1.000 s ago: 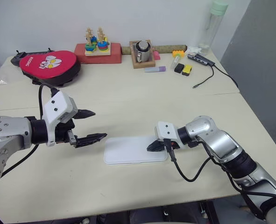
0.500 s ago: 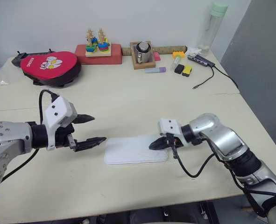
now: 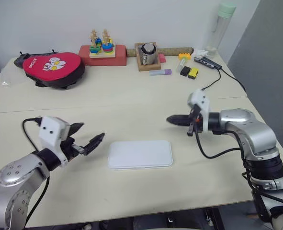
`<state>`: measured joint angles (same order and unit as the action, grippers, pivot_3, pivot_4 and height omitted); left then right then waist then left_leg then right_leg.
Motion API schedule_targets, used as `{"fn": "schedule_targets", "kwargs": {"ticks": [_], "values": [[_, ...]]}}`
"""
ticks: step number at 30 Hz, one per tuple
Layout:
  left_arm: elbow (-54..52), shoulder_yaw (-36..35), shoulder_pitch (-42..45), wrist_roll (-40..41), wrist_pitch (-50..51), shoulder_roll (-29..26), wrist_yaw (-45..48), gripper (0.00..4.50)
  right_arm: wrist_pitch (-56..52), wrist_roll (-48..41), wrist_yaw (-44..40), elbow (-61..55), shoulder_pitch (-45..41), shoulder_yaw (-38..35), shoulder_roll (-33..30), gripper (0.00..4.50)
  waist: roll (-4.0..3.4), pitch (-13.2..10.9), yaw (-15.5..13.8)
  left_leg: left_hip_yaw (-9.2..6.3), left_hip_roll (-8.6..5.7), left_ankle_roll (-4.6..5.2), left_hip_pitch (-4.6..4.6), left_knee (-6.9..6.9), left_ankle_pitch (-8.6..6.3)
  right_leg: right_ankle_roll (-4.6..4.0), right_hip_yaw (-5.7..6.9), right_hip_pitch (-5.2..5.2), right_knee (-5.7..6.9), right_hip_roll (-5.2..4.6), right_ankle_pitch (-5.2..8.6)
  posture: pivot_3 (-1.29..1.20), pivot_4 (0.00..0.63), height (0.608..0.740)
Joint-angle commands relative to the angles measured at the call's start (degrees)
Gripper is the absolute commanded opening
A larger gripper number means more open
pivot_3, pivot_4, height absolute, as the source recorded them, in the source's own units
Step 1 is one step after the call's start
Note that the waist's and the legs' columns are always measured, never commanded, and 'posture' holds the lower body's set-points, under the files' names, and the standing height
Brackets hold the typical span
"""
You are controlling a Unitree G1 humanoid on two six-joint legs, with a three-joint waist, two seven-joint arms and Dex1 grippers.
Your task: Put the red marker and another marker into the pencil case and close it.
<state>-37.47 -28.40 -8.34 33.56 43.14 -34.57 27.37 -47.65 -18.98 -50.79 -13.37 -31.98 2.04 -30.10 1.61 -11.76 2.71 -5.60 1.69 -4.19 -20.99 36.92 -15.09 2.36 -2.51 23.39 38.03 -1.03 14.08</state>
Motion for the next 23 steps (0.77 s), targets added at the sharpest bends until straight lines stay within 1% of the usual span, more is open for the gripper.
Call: {"fn": "schedule_targets", "kwargs": {"ticks": [1,2,4,6,8,10,11,14,18,23], "values": [[-1.5,-1.2,-2.0,-4.4,-4.9,7.2,-8.5,4.50,0.5,0.8,6.6,-2.6,5.8,-3.6,0.3,0.02,-0.04,0.0,-0.2,0.04,-0.02,0.00,0.06,0.01,0.00,0.01,-0.03,-0.09,-0.02,-0.02,0.01,0.00,0.150,0.740],[-1.9,-0.7,-3.0,-5.5,-6.3,9.7,-10.5,4.50,1.8,1.4,8.3,-3.3,8.1,-4.6,0.5,0.02,-0.04,0.0,-0.2,0.07,-0.04,0.00,0.06,0.03,0.00,0.01,-0.06,-0.12,-0.03,-0.04,0.01,0.00,0.150,0.740],[-2.7,0.0,-4.0,-6.9,-8.0,12.3,-12.0,4.50,3.7,1.8,10.5,-4.0,10.4,-5.5,0.7,0.02,-0.01,0.0,-0.5,0.11,-0.04,0.00,0.04,0.05,0.00,0.03,-0.09,-0.13,-0.10,-0.05,-0.01,0.00,0.150,0.740],[-3.1,0.8,-5.6,-7.5,-8.1,14.1,-13.3,4.50,1.9,0.2,13.8,-5.4,11.5,-7.5,3.1,0.02,-0.02,0.0,-0.5,0.14,-0.04,0.00,0.00,0.04,0.00,0.07,-0.13,-0.06,-0.09,-0.04,-0.04,0.00,0.150,0.740],[-3.3,2.3,-8.1,-9.3,-8.9,15.7,-14.4,4.50,4.5,1.4,17.2,-7.7,14.9,-7.7,5.4,0.02,0.01,0.0,-0.4,0.17,-0.04,0.00,0.06,0.04,0.00,0.05,-0.17,-0.07,-0.04,-0.02,-0.05,0.00,0.150,0.740],[-3.2,2.3,-9.1,-9.6,-8.9,17.2,-15.8,4.50,5.0,0.7,19.1,-10.7,18.4,-7.6,7.9,0.02,0.01,0.1,-0.4,0.15,-0.01,-0.01,0.09,0.02,0.00,0.02,-0.16,-0.08,-0.05,0.00,-0.03,0.00,0.150,0.740],[-2.9,2.0,-9.3,-10.0,-9.6,17.4,-16.2,4.50,4.6,0.7,20.8,-11.7,20.2,-7.7,9.2,0.02,0.04,0.1,-0.5,0.13,-0.02,0.00,0.08,0.02,0.00,0.00,-0.13,-0.08,-0.05,0.00,-0.02,0.00,0.150,0.740],[-1.4,1.3,-10.6,-12.4,-13.0,17.4,-16.3,4.50,7.6,2.0,24.5,-13.4,24.6,-8.4,12.4,0.02,0.04,0.1,-0.7,0.12,-0.01,-0.01,0.05,0.03,0.00,-0.06,-0.11,-0.08,-0.07,0.00,0.03,0.00,0.150,0.740],[-0.8,0.8,-12.6,-11.6,-14.3,18.5,-15.9,4.50,16.1,7.5,27.5,-8.7,27.9,-7.5,11.6,0.02,0.07,0.1,-0.8,0.29,-0.04,-0.01,0.07,0.06,-0.01,-0.24,-0.25,-0.08,-0.13,-0.04,0.12,0.00,0.150,0.740],[1.3,1.4,-13.4,-12.9,-17.1,19.0,-15.5,4.50,19.0,8.9,29.2,-5.7,28.5,-7.1,11.8,0.02,0.10,0.1,-0.8,0.28,-0.03,-0.01,0.09,0.04,-0.01,-0.28,-0.24,-0.08,-0.12,-0.03,0.15,0.00,0.150,0.740]]}}
